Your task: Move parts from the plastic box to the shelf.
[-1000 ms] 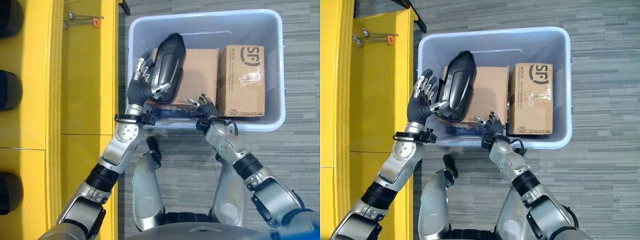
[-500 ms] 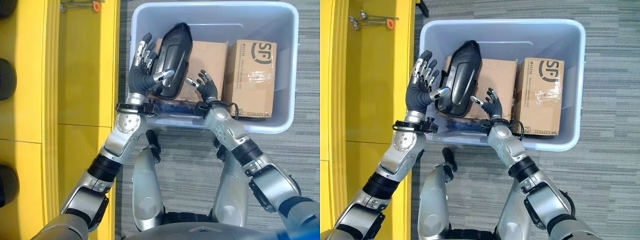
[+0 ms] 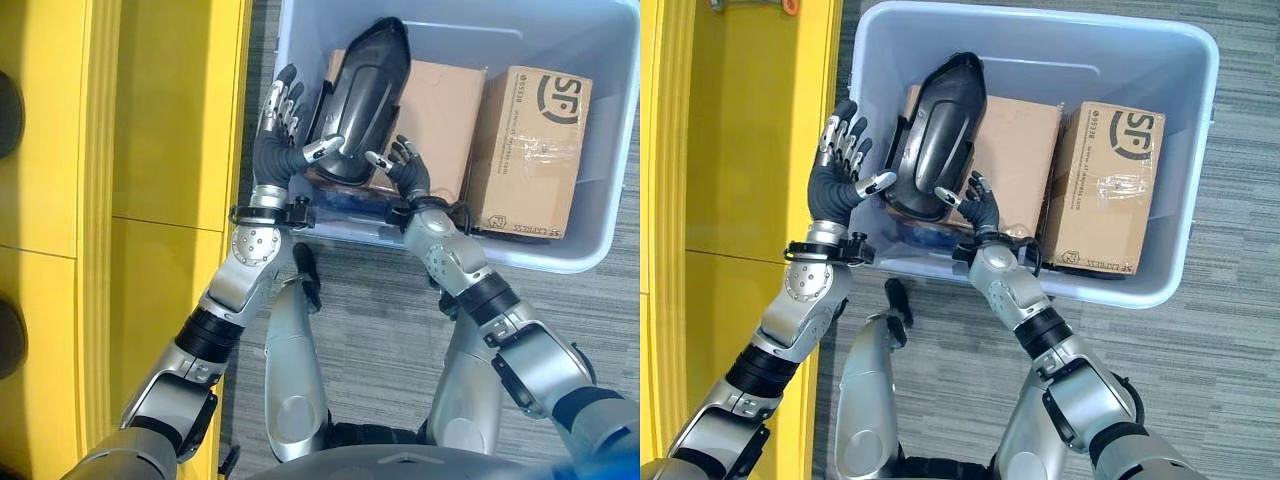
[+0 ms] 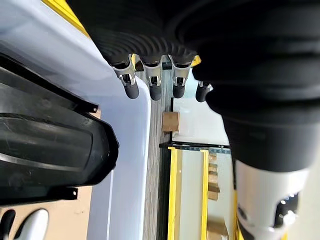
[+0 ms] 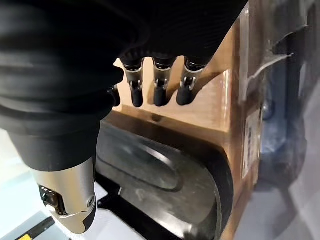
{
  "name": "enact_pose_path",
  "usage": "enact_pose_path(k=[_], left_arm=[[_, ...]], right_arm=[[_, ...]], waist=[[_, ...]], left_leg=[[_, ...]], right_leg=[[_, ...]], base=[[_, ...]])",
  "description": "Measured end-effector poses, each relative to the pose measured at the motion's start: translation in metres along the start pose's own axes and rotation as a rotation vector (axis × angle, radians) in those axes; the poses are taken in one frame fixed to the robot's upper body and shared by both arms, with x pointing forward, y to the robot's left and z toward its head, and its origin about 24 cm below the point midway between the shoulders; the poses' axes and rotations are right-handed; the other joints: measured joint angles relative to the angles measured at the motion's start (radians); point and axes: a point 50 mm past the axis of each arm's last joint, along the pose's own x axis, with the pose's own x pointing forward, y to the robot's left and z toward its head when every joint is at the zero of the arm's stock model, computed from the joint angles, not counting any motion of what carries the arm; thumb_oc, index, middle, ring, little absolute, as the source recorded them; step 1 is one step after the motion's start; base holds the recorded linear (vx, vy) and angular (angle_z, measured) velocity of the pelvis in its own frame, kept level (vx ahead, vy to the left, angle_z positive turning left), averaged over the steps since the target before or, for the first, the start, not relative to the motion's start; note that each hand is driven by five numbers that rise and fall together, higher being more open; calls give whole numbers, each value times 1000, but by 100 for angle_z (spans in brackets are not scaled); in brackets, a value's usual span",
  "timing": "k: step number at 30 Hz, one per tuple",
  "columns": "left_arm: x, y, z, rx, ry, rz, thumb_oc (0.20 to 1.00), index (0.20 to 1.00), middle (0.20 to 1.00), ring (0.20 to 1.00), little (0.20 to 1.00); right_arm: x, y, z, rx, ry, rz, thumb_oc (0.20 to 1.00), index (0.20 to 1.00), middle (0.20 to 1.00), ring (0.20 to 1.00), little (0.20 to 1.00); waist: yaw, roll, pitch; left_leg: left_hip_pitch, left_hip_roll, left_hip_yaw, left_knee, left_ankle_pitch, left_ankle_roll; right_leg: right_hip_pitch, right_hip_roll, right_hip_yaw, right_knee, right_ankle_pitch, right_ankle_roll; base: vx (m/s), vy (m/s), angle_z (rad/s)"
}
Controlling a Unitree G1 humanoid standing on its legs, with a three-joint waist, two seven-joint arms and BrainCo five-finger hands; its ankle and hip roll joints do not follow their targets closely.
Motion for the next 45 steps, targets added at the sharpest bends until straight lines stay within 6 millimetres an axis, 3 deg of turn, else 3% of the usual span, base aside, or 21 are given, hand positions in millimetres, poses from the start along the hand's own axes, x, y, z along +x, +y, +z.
enact_pose_path(k=[3, 7, 14, 16, 20, 23, 34, 35, 36, 45], left_arm=[[0, 0, 0, -2, -1, -1, 1000, 1000, 1000, 1000, 1000], [-1, 0, 0, -6, 2, -1, 1000, 1000, 1000, 1000, 1000], [2, -1, 4, -13, -25, -16, 1000, 1000, 1000, 1000, 1000], [2, -2, 3, -14, -24, -24, 1000, 1000, 1000, 1000, 1000], [3, -1, 4, -22, -30, -36, 1000, 1000, 1000, 1000, 1000], [4, -1, 6, -21, -35, -54, 1000, 1000, 1000, 1000, 1000], [3, 0, 5, -45, -26, -56, 1000, 1000, 1000, 1000, 1000], [3, 0, 5, -45, -26, -57, 1000, 1000, 1000, 1000, 1000], [3, -1, 5, -47, -29, -58, 1000, 1000, 1000, 1000, 1000], [2, -1, 6, -50, -38, -90, 1000, 1000, 1000, 1000, 1000]], right_arm=[[3, -1, 7, 7, -24, -56, 1000, 1000, 1000, 1000, 1000], [13, -17, 11, 117, -12, -156, 1000, 1000, 1000, 1000, 1000], [17, -14, 18, 155, -21, -148, 1000, 1000, 1000, 1000, 1000], [20, -12, 20, 116, -24, -149, 1000, 1000, 1000, 1000, 1000], [28, -10, 26, -133, -63, -183, 1000, 1000, 1000, 1000, 1000], [34, -20, 34, -300, -105, -232, 1000, 1000, 1000, 1000, 1000], [38, -14, 43, -609, -138, -240, 1000, 1000, 1000, 1000, 1000], [39, -13, 45, -638, -126, -238, 573, 573, 573, 573, 573], [40, -14, 45, -646, -118, -236, 200, 200, 200, 200, 200], [46, -23, 41, -673, -42, -189, 200, 200, 200, 200, 200]], waist=[[1, -1, 0], [3, -1, 0], [6, -2, -2], [5, -2, -2], [14, -1, -3], [35, -1, -4], [54, -1, -4], [54, -1, -4], [55, -1, -4], [62, 0, -9]], left_leg=[[-36, 0, -4, 12, 1, 2], [-55, -1, -11, 8, 6, 0], [-90, -1, -47, 8, 15, -8], [-91, -1, -50, 8, 16, -9], [-94, -2, -53, 9, 21, -10], [-109, -4, -62, 3, 27, -3], [-119, -11, -79, -20, 50, -10], [-119, -11, -80, -22, 52, -11], [-118, -11, -80, -22, 53, -11], [-80, -11, -78, -44, 66, -20]], right_leg=[[-27, -3, -3, 5, 0, -2], [-40, -5, -11, 9, -3, -1], [-58, -12, -38, 40, -30, -6], [-58, -12, -39, 41, -37, -12], [-60, -13, -40, 44, -39, -11], [-62, -17, -53, 43, -40, -11], [-63, -19, -73, 43, -40, -15], [-63, -19, -74, 44, -41, -17], [-62, -20, -74, 46, -41, -18], [-39, -20, -80, 54, -44, -24]], base=[[-7, 51, 5], [-3, 13, 4], [12, -1, 8], [0, 0, 0], [0, 0, 0], [14, 3, 10], [3, -4, 4], [0, 0, 0], [0, 0, 0], [-2, -61, 0]])
